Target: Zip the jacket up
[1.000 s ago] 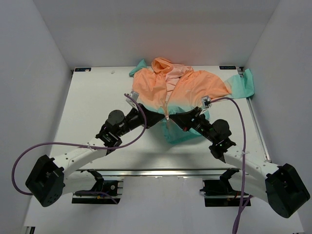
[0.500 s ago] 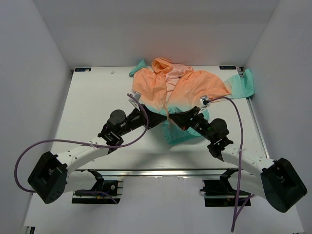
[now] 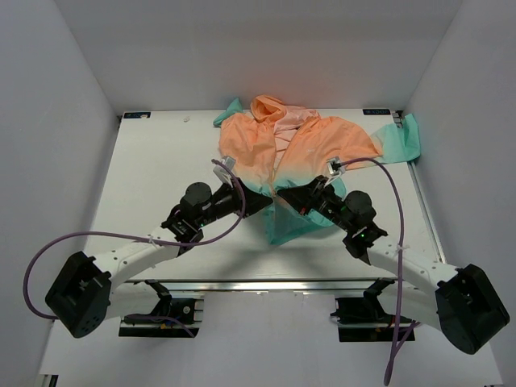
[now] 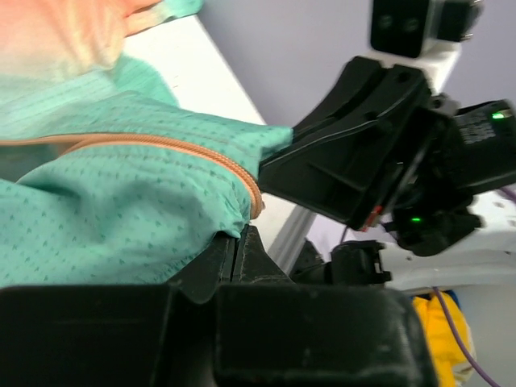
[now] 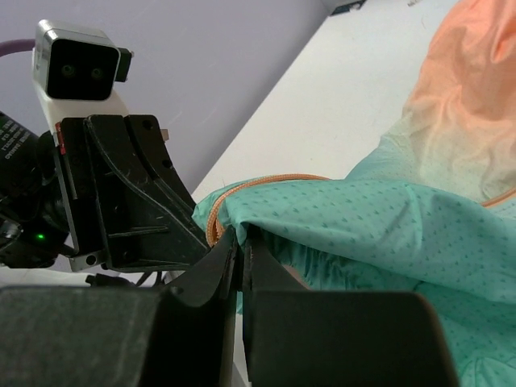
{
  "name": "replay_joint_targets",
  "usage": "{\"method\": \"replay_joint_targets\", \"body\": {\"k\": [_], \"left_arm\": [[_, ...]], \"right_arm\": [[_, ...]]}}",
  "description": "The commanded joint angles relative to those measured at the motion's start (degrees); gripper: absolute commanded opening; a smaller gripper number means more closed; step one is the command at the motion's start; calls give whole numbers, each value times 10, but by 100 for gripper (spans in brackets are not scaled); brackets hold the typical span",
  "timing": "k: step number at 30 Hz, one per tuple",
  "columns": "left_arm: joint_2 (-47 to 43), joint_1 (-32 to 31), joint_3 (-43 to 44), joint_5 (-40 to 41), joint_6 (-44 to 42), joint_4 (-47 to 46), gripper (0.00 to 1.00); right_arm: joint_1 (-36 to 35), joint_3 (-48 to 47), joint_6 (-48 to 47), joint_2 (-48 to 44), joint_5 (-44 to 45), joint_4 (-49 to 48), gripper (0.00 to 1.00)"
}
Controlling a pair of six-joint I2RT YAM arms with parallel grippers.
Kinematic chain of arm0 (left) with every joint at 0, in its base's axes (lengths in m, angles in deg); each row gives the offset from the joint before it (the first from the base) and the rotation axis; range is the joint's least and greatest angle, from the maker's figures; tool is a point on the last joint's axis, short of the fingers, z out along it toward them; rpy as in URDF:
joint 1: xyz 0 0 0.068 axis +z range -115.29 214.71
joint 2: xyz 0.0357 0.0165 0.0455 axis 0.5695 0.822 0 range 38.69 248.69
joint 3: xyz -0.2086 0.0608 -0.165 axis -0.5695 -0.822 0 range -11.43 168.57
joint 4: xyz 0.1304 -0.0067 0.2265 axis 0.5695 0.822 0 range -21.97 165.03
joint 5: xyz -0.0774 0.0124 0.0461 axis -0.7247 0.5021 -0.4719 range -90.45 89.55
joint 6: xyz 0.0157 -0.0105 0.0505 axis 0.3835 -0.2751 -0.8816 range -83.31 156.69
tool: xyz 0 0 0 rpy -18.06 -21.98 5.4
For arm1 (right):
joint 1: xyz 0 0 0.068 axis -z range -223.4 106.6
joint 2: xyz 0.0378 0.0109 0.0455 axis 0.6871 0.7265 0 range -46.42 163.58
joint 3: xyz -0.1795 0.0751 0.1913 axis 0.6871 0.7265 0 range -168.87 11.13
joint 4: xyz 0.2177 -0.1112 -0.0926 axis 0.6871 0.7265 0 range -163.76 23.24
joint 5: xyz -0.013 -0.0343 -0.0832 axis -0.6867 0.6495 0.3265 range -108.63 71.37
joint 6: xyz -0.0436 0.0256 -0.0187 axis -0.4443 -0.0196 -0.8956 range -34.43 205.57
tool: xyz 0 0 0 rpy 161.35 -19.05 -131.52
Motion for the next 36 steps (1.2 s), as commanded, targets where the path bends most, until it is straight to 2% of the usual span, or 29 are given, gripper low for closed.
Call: {"method": "replay_joint_targets", "body": {"k": [1, 13, 17, 18, 19, 21, 23, 28, 30, 31, 32, 33, 34, 35, 36], "left_arm": [[-14, -1, -1, 21, -28, 95, 0], [-10, -5, 3, 7, -38, 127, 0], [-32, -5, 2, 17, -29, 149, 0], [-39, -5, 3, 21, -18, 151, 0], [-44, -5, 7, 26, -11, 158, 0], [-52, -5, 26, 51, 11, 179, 0], [-49, -5, 53, 74, 22, 246, 0], [-21, -5, 129, 98, 43, 374, 0], [-14, -5, 139, 96, 51, 390, 0], [-6, -5, 147, 90, 53, 403, 0], [-3, -5, 150, 88, 55, 407, 0], [0, -5, 155, 85, 61, 412, 0], [4, -5, 163, 82, 63, 423, 0], [10, -5, 170, 83, 63, 430, 0], [13, -5, 177, 83, 63, 439, 0]], "right_arm": [[0, -57, 2, -27, 23, 7, 0], [7, -102, 12, -20, 20, 77, 0], [8, -106, 3, -18, 5, 115, 0], [7, -108, -1, -18, -2, 127, 3], [7, -109, -16, -17, -20, 154, 13], [7, -114, -24, -19, -33, 188, 22], [8, -117, -38, -24, -52, 235, 32], [7, -111, -86, -53, -56, 296, 36], [7, -123, -140, -61, -61, 354, 38], [6, -152, -160, -57, -41, 392, 45], [-3, -167, -223, -53, -32, 427, 54], [-8, -184, -245, -49, -13, 508, 59], [-15, -198, -268, -49, 29, 535, 60], [-32, -213, -293, -51, 47, 555, 72], [-41, -218, -318, -55, 70, 582, 74]]}}
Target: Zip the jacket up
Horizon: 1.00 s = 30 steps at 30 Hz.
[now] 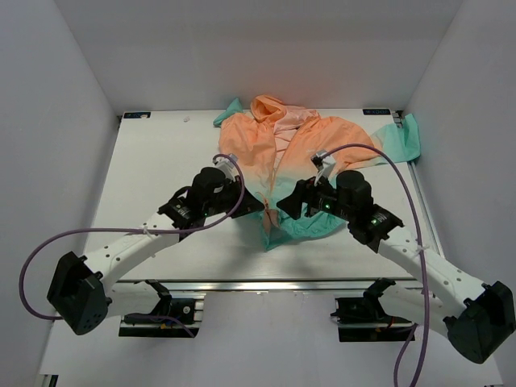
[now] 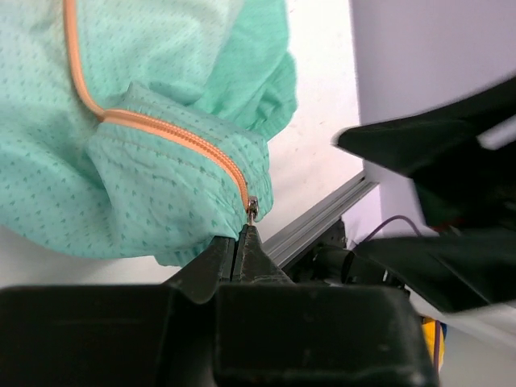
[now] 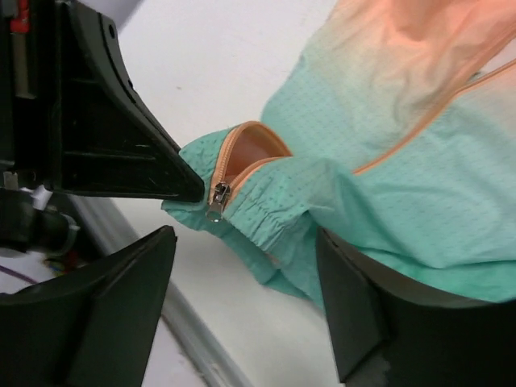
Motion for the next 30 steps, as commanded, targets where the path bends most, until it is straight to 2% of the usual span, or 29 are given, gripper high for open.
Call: {"method": "replay_joint_targets", "body": {"k": [1, 2, 6, 8, 10, 11, 13, 17, 24, 30], "left_arm": [[9, -3, 43, -7, 7, 59, 0], [14, -3, 48, -9, 2, 64, 0], [20, -2, 55, -21, 0, 81, 0], [24, -2, 62, -20, 4, 91, 0], [31, -2, 71, -16, 12, 105, 0], [33, -3, 73, -11, 18, 109, 0], [48, -2, 89, -7, 21, 131, 0], [72, -3, 114, -13, 21, 160, 0], [72, -2, 115, -24, 27, 161, 0], [71, -3, 114, -24, 30, 163, 0]], "right_arm": [[-31, -47, -132, -19, 92, 122, 77], [-36, -45, -141, -26, 96, 122, 85], [-41, -57, -181, -33, 80, 131, 87], [-63, -60, -208, -28, 68, 145, 84], [-104, -64, -267, -15, 124, 165, 81], [-153, -61, -281, -10, 163, 163, 81], [-187, -58, -305, 7, 215, 160, 79], [-237, -59, -337, 14, 226, 113, 70], [-263, -60, -357, 36, 270, 85, 63], [-267, -60, -365, 55, 264, 71, 55]]}}
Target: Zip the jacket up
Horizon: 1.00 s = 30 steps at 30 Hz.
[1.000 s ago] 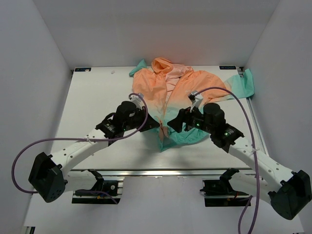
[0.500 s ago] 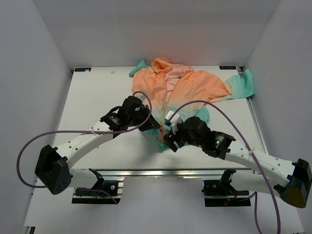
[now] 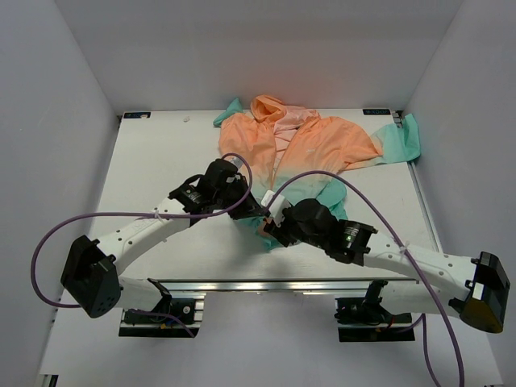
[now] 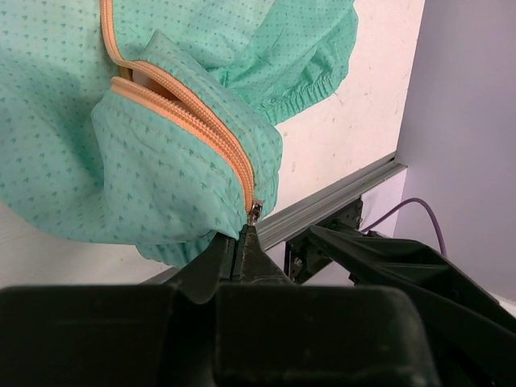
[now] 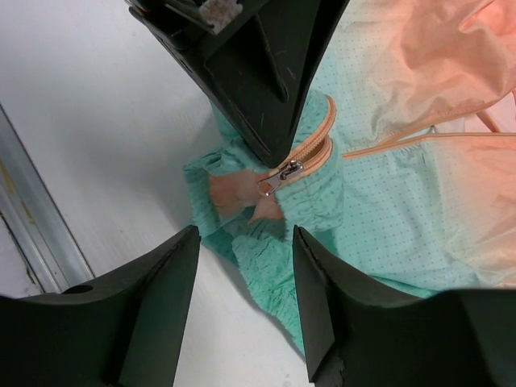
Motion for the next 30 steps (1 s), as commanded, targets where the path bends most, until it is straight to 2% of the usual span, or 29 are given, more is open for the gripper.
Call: {"method": "replay_joint_targets", "body": {"k": [1, 11, 14, 18, 22, 25, 26, 27, 28, 30], "left_arm": [[-11, -2, 20, -11, 4, 5, 0], [-20, -3, -2, -29, 10, -21, 0], [-19, -3, -3, -28, 9, -16, 0], [-22, -3, -8, -32, 7, -19, 0], [-26, -3, -9, -31, 5, -17, 0], [-27, -2, -9, -31, 3, -18, 0], [-27, -3, -8, -31, 3, -16, 0], [-26, -3, -8, -30, 2, -15, 0], [-24, -3, -6, -25, 1, -11, 0], [-20, -3, -1, -24, 1, -5, 0]], "right_arm": [[-5, -21, -18, 9, 11, -39, 54], [-5, -15, -22, 42, 3, -79, 49], [-5, -13, -18, 47, 18, -92, 40], [-5, -3, -16, 39, 34, -117, 19], [-5, -6, -17, 40, 45, -113, 13], [-5, -5, -16, 39, 49, -112, 2], [-5, -5, -16, 38, 49, -111, 3], [-5, -6, -18, 37, 45, -107, 21], [-5, -8, -18, 37, 39, -100, 31], [-5, -10, -21, 34, 15, -80, 34]]}}
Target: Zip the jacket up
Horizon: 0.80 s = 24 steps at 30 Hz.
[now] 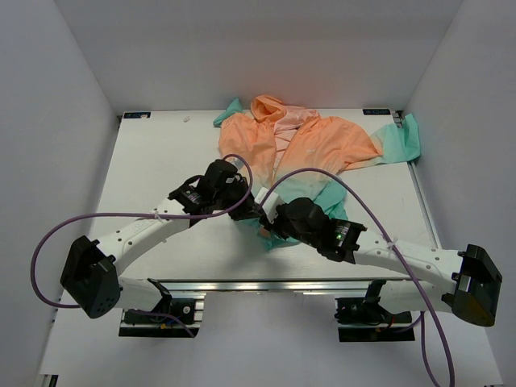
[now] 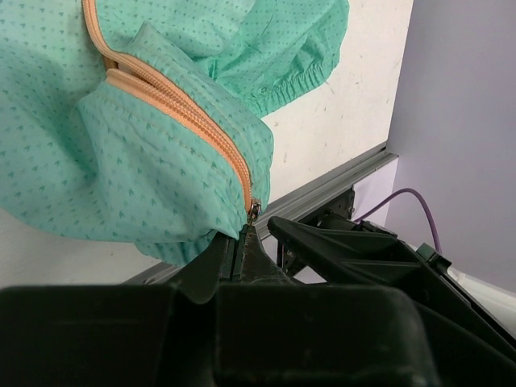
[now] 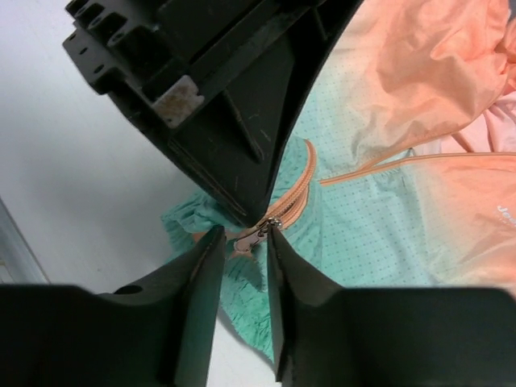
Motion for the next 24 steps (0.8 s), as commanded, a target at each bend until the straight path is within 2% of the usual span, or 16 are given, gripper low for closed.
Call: {"method": "replay_joint_targets", "body": {"k": [1, 4, 13, 24], "left_arm": [[-17, -2, 4, -2, -7, 2, 0], [-11, -3, 6, -8, -8, 1, 0], [-16, -2, 9, -8, -9, 0, 0], [-12, -3, 6, -17, -10, -11, 0]], "right_arm": [[-3, -9, -6, -15, -22, 3, 36], [-3, -8, -6, -12, -32, 11, 40], [-3, -10, -10, 5, 14, 7, 36], [-3, -10, -8, 15, 14, 1, 36]]}}
